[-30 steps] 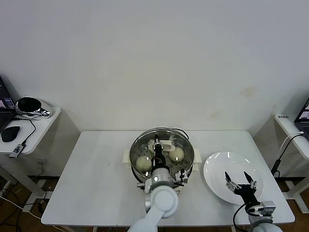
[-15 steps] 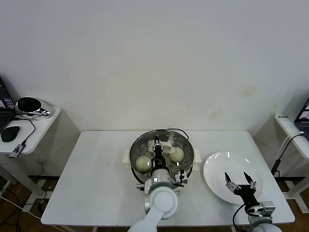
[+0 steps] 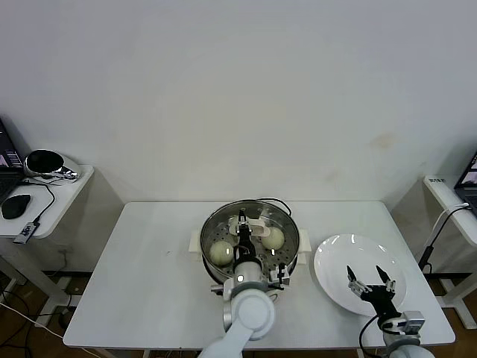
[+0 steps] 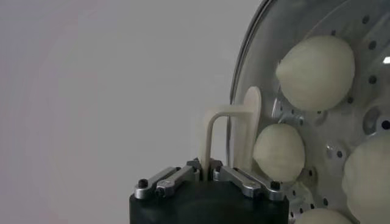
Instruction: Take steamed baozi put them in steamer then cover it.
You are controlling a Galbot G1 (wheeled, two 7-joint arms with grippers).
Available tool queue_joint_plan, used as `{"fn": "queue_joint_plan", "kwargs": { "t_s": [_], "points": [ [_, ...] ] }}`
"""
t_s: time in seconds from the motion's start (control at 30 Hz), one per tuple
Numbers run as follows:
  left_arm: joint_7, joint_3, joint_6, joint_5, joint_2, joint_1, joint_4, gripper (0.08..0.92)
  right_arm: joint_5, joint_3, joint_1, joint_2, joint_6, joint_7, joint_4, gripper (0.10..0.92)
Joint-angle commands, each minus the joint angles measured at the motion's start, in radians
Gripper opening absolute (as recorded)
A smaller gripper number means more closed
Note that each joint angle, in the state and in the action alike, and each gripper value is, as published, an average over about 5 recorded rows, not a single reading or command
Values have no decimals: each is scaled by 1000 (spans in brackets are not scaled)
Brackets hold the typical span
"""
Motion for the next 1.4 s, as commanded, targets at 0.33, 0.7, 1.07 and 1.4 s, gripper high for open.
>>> {"fn": "queue_joint_plan", "kwargs": {
  "t_s": [0.33,0.7,1.07,1.4],
  "points": [
    [89,49,41,-19,34,42,-151,534,-1,-1,4,1,3,0,-8,823],
    [122,56,40,-43,64,100,-261,812,-3,1,0,2,2,-5,-7,823],
    [-50,-159,-47,-524,161,225,-609,823,-22,-8,-61,23,-30,-30,82,823],
    [-264,-794,-416,-1506,167,515,-601,823,-31,-64,-149,39,-7,-25,170,823]
  ]
}}
